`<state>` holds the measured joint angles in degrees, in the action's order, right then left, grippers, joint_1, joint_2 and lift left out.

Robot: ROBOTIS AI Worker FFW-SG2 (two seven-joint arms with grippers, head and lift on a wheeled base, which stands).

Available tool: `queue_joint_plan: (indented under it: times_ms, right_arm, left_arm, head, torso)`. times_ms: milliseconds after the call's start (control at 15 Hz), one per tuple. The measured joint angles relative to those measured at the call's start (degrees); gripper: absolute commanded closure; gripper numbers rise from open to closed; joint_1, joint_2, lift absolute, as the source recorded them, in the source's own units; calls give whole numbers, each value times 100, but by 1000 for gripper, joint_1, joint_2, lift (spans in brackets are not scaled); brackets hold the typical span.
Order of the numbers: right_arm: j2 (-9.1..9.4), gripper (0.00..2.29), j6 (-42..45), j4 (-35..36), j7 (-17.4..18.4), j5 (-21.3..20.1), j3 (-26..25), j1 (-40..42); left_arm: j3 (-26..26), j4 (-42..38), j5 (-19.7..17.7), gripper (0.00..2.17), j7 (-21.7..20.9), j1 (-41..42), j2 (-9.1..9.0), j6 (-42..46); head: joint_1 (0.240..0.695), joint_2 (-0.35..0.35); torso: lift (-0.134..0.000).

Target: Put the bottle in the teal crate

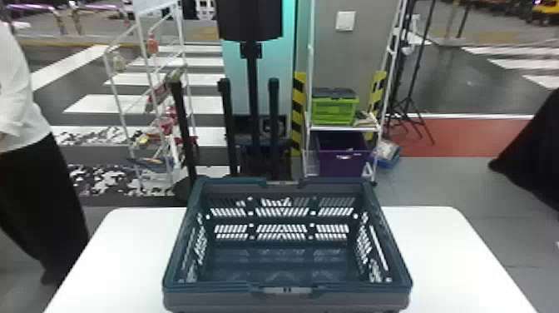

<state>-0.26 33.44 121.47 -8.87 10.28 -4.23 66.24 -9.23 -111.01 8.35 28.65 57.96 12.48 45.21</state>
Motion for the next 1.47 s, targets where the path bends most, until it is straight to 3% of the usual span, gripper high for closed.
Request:
queue_joint_plan:
  times_ms: [933,1200,1467]
  right_arm:
    - [0,2044,-58,259,0,-10,6,-14]
    - [0,2044,-653,984,4,-58,10,-197]
    - [0,2044,-2042,1698,61,-80,14,-752]
  left_arm:
    - [-5,13,-10,194,-3,-1,0,13]
    - [-26,59,15,194,-16,18,9,18]
    - [-21,56,19,194,-18,82,43,93]
  head:
    - [499,0]
    - [499,0]
    - [499,0]
  torso:
    - [0]
    - [0]
    - [0]
